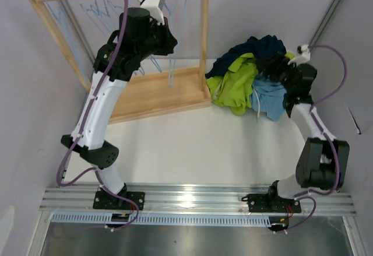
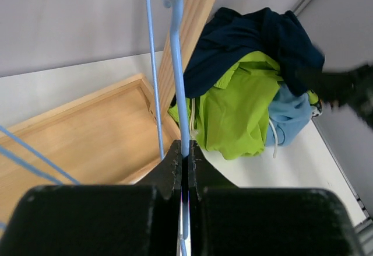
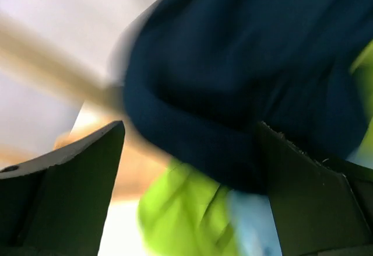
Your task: Remove the shorts from the hanger
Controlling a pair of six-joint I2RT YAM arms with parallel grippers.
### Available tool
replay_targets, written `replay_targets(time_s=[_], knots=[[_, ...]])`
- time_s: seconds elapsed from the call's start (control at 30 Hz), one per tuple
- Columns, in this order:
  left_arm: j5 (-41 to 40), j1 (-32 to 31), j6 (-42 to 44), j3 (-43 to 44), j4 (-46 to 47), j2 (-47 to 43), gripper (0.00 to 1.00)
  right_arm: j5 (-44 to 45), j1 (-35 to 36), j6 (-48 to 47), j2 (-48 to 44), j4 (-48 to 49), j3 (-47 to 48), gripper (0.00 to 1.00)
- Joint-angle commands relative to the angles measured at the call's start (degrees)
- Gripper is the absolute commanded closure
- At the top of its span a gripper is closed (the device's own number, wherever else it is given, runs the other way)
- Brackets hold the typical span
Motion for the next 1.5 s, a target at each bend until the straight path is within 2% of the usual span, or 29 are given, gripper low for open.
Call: replay_targets(time_s=[0.0,0.03,0.27,0.4,0.53,0.63,0.87,0.93,1.1,1.13,1.23,1.33,1.37,1.47], knots=[[-0.7,1.8,-1.7,5.6,3.1,3.7,1.00,-5.4,3.8,4.2,-11.0,11.7,-15.1,0.00],[-0.6,2.2,-2.3,6.2,3.4,4.4,1.00,-5.7,4.4,4.4,-14.6,13.4,-20.8,0.01],[0.5,7.0,-3.9,7.4,11.1,8.6,1.00,-4.2,14.7,-2.7,-27.1,4.9,-34.0,0.01],[-0.2,8.3,-3.0,7.6,15.2,11.1,1.00,-5.1,22.8,-1.5,-29.1,6.3,-39.5,0.00],[-0.7,9.3,-4.5,7.7,15.8,13.6,1.00,1.1,35.3,-1.9,-29.3,5.4,-42.5,0.01],[-0.6,9.5,-4.5,6.6,16.2,14.0,0.96,4.5,39.2,-1.5,-29.4,6.1,-43.7,0.01],[1.4,9.5,-3.7,3.5,15.5,12.4,0.71,7.1,43.3,-3.7,-29.5,2.9,-41.0,0.01],[1.9,9.6,-3.8,0.5,16.1,10.5,0.57,7.7,43.4,-4.2,-30.6,1.7,-40.9,0.01],[3.4,8.6,-3.1,-4.4,14.4,3.1,0.38,8.5,44.0,-3.7,-32.9,-0.6,-41.1,0.01],[3.4,7.5,-3.0,-5.8,13.6,1.7,0.29,9.2,44.1,-3.5,-34.1,-1.0,-41.0,0.00],[3.4,3.6,-0.5,-11.0,12.4,-4.8,0.16,13.2,44.7,-3.0,-37.0,-6.5,-38.6,0.01],[2.4,-0.4,0.7,-17.5,11.5,-12.9,0.01,18.8,44.9,-2.7,-38.5,-17.6,-31.2,0.00],[2.0,-1.2,0.6,-18.8,11.3,-15.2,0.01,19.6,45.1,-2.8,-39.3,-23.9,-28.8,0.01],[0.7,-3.9,0.1,-30.1,11.1,-26.1,0.01,21.7,45.6,-4.0,-41.6,-34.0,-19.3,0.01]])
